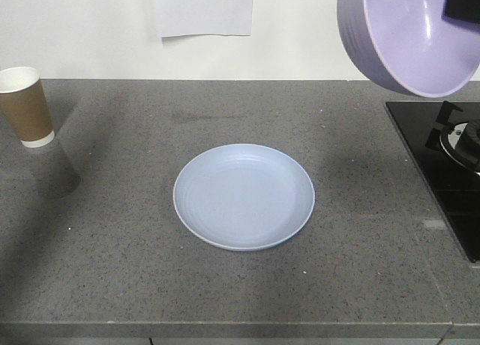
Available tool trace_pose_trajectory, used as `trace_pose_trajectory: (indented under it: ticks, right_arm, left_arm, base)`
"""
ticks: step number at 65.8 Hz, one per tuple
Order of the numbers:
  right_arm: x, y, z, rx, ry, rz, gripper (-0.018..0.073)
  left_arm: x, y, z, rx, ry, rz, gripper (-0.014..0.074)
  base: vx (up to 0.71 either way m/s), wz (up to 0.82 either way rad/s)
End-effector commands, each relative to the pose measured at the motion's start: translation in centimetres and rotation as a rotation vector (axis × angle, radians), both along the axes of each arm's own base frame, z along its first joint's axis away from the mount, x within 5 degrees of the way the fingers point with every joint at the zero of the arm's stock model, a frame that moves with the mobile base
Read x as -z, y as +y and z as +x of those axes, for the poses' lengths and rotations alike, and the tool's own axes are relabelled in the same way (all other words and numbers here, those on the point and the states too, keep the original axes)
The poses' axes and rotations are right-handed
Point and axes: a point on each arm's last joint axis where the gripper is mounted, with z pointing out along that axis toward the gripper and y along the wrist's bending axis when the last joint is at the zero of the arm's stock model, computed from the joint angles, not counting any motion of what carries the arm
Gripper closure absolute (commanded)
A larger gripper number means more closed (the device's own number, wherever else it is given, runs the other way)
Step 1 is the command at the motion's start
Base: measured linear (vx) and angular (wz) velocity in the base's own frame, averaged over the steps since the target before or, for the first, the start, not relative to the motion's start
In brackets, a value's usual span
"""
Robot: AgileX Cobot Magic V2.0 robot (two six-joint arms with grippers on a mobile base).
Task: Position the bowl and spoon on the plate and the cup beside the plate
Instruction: 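Creep the base forward to center the plate in front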
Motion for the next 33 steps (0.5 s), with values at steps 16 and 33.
trace_pose_trajectory:
  ticks: [16, 33]
  right_arm:
    - [-1.85, 0.23, -0.73, 0.016, -0.087, 0.048, 0.0565]
    - [-1.85, 0.23, -0.73, 0.016, -0.087, 0.048, 0.0565]
  left_arm:
    - [-1.81, -0.04, -0.50, 0.003, -0.116, -0.015, 0.0603]
    - [-1.81, -0.04, -0.50, 0.003, -0.116, -0.015, 0.0603]
  base:
    - [0.06, 0.00]
    - [0.06, 0.00]
